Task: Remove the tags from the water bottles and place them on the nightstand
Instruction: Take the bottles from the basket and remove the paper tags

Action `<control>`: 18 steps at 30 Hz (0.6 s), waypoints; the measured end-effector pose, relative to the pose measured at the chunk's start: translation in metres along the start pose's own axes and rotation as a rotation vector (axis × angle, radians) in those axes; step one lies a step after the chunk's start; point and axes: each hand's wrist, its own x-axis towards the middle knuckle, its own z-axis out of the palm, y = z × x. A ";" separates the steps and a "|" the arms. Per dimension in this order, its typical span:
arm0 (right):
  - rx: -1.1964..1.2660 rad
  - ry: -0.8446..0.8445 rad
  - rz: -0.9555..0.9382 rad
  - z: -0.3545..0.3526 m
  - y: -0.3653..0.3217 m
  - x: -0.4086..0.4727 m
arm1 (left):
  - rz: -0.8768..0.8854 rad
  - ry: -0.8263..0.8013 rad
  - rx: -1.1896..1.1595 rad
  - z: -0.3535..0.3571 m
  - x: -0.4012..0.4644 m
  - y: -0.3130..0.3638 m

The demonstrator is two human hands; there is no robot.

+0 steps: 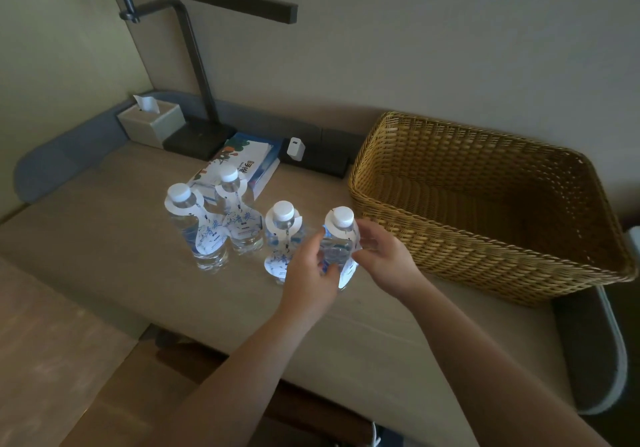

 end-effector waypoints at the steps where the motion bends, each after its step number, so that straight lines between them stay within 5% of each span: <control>1: 0.007 0.022 0.009 -0.002 0.001 -0.003 | 0.001 -0.013 -0.014 0.003 0.000 0.000; 11: 0.066 0.258 0.074 -0.033 0.028 -0.054 | 0.068 -0.173 -0.055 0.046 -0.016 0.003; 18: 0.177 0.247 0.088 -0.056 0.047 -0.073 | 0.210 -0.188 0.075 0.058 -0.022 0.006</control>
